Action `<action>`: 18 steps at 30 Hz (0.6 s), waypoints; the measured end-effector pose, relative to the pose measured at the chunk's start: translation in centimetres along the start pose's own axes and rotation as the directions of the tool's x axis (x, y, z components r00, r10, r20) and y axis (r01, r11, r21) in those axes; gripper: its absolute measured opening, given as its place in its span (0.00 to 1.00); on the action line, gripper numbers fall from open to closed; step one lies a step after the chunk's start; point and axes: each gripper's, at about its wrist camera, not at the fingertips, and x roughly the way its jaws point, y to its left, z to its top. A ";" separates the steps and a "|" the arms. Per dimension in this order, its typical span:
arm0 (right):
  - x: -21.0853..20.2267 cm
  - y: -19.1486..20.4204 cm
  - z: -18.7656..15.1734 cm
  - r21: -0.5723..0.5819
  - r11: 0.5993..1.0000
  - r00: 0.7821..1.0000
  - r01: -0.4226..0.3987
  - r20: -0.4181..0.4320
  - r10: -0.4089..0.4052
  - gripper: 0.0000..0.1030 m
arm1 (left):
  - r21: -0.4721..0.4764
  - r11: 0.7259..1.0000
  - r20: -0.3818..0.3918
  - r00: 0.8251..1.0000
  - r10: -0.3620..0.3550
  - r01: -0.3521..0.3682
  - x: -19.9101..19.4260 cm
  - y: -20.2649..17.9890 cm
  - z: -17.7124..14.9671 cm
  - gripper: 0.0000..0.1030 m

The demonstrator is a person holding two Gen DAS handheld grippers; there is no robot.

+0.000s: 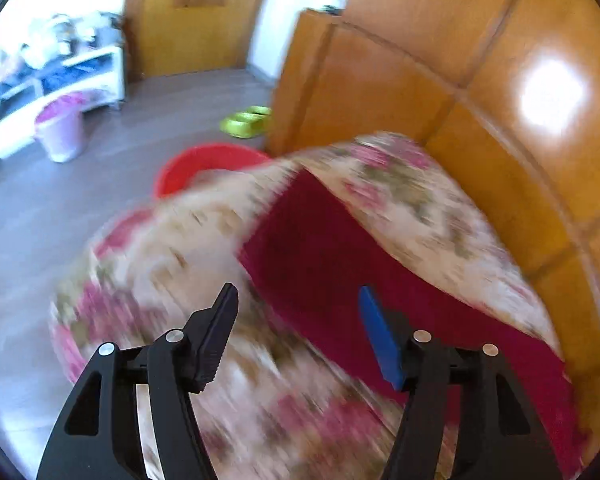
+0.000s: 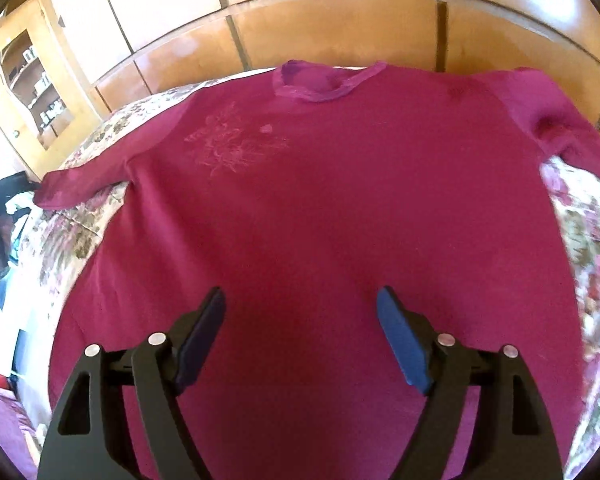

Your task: Fold small clothes

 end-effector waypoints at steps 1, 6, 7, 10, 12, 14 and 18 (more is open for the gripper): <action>-0.3 -0.3 -0.2 0.006 1.000 1.000 0.013 0.002 -0.013 0.76 | 0.017 0.999 -0.003 0.999 -0.037 0.037 -0.9 -0.3 -1.0 0.60; -3.2 -4.3 -2.1 0.047 0.991 0.992 0.122 0.013 -0.123 0.80 | 0.191 0.921 -0.143 0.938 -0.317 0.340 -6.5 -3.9 -9.9 0.60; -3.8 -5.3 -2.6 0.057 0.987 0.989 0.147 0.013 -0.148 0.80 | 0.213 0.893 -0.185 0.914 -0.362 0.397 -7.5 -4.7 -11.9 0.60; -5.3 -8.0 -4.3 0.090 0.975 0.979 0.202 -0.007 -0.202 0.81 | 0.299 0.810 -0.317 0.853 -0.414 0.505 -9.7 -7.0 -18.3 0.60; -6.2 -9.7 -6.1 0.112 0.967 0.974 0.227 -0.037 -0.225 0.81 | 0.307 0.781 -0.393 0.820 -0.417 0.544 -10.2 -7.9 -21.7 0.60; -7.0 -10.6 -7.6 0.124 0.966 0.974 0.225 -0.057 -0.220 0.81 | 0.313 0.765 -0.450 0.798 -0.402 0.562 -10.4 -8.5 -25.0 0.60; -8.2 -11.1 -10.9 0.151 0.978 0.987 0.145 -0.089 -0.133 0.66 | 0.303 0.773 -0.513 0.779 -0.359 0.557 -10.0 -8.9 -29.1 0.24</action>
